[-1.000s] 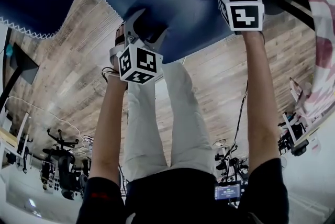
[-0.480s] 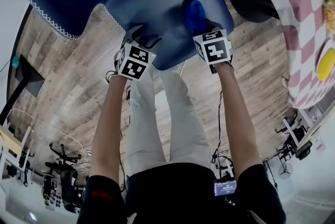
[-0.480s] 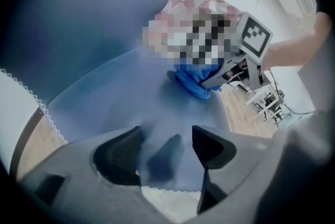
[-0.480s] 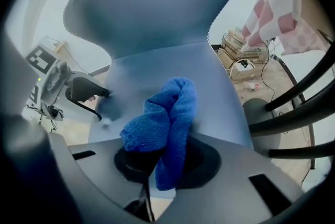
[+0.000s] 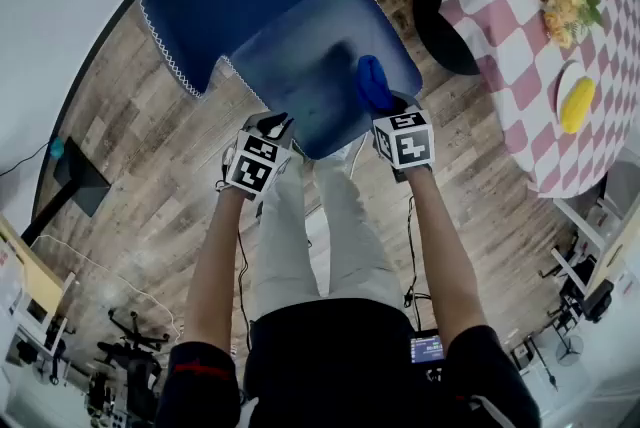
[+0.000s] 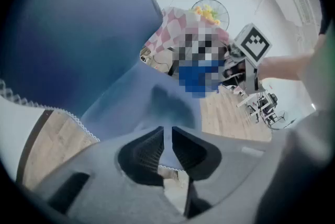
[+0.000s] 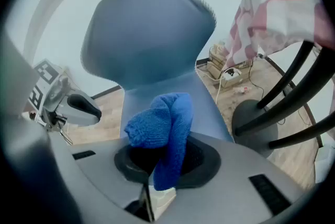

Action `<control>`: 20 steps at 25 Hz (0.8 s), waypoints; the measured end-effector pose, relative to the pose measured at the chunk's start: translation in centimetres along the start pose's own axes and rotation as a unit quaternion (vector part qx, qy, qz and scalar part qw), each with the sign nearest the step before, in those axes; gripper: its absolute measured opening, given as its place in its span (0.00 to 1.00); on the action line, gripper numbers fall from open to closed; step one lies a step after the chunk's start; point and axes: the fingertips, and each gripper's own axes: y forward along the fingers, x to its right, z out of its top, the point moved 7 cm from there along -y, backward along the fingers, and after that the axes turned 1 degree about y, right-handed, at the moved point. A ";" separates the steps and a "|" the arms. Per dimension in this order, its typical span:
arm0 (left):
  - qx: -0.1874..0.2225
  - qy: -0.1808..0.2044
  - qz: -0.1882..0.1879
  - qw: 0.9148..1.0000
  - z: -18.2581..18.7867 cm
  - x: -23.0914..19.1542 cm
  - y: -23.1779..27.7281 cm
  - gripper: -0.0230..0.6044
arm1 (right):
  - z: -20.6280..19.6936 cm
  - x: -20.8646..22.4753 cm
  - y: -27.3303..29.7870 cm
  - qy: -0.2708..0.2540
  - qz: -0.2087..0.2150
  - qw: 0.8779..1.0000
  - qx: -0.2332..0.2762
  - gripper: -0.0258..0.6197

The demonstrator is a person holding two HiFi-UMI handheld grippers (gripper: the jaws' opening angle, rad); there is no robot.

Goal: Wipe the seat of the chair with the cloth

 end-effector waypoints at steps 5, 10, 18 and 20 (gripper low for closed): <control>0.059 -0.006 0.013 0.998 5.9 1.5 -6.9 0.09 | 5.7 -0.8 -7.0 0.010 -0.010 0.996 0.085 0.13; 0.147 0.009 0.031 0.989 12.9 3.2 -14.4 0.08 | 10.4 -2.6 -14.9 0.006 -0.005 0.984 0.177 0.13; 0.250 0.054 0.044 0.966 21.4 8.3 -26.1 0.08 | 16.6 -4.6 -27.6 -0.024 -0.016 0.956 0.293 0.13; 0.286 0.062 0.054 0.955 23.3 9.6 -29.5 0.08 | 18.2 -5.5 -31.6 -0.039 -0.020 0.944 0.328 0.13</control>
